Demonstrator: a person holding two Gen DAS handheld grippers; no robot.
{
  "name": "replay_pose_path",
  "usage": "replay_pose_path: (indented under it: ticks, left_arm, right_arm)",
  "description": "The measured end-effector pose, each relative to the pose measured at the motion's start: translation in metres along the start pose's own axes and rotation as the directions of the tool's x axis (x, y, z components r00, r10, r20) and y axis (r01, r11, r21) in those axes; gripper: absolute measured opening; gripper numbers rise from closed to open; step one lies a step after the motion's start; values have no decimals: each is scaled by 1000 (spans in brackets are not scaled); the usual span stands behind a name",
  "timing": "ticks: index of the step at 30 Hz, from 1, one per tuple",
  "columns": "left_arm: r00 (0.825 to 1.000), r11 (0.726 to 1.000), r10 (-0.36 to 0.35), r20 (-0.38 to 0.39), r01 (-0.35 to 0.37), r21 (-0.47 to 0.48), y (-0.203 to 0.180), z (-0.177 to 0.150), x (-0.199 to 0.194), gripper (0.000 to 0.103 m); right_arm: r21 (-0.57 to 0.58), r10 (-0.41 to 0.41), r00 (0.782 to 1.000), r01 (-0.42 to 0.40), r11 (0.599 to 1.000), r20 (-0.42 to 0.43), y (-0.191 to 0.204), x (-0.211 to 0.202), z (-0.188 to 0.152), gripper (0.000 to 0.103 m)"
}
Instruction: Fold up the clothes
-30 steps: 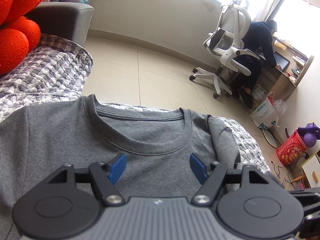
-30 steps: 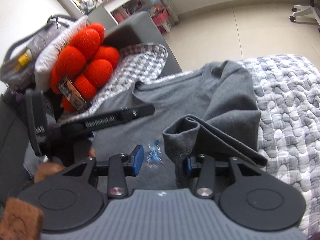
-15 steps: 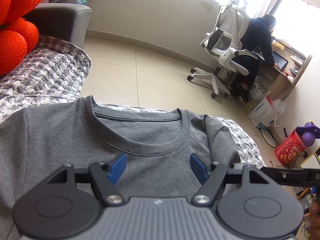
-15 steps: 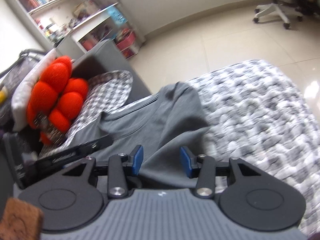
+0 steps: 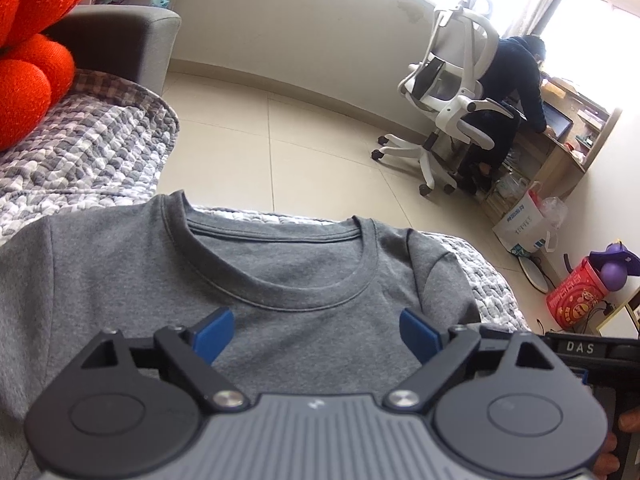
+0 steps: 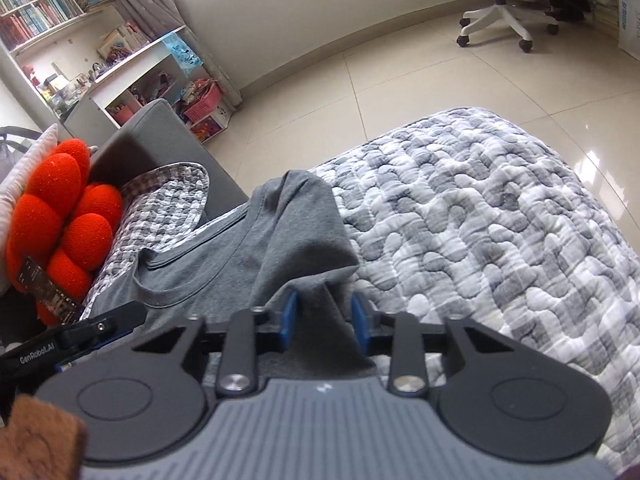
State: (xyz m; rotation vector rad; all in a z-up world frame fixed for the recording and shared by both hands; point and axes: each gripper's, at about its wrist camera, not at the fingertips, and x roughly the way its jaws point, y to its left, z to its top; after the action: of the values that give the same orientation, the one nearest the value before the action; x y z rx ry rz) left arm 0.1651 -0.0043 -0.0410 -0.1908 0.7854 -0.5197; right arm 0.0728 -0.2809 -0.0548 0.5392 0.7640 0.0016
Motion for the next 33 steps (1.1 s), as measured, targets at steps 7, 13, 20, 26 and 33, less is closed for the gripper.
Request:
replay_pose_path:
  ticks: [7,13,20,26,33]
  left_arm:
    - [996,991,-91,4,90,99,-20,-4,-5,91]
    - [975,957,-222,3,218,192,-41,-10,-14,91]
    - [973,949,-231,-13,228,216,-36,-15,-15,89]
    - [958,952,-287,-18,287,103,-10,-9,-10,85]
    - [947,948,-319,-39,319,6,8,-10,3,78]
  right_arm:
    - [-9,37,999,-37,999,22,8,-10,3,7]
    - [117,185,983,-185,976,9,8,-13,17,6]
    - [160,307,951,-297,941,-42,34,9,35,5]
    - [197,347,930,-321,927,-121,52,48,46,6]
    - [237,411,900,-372,898,-145,59,60,56,14]
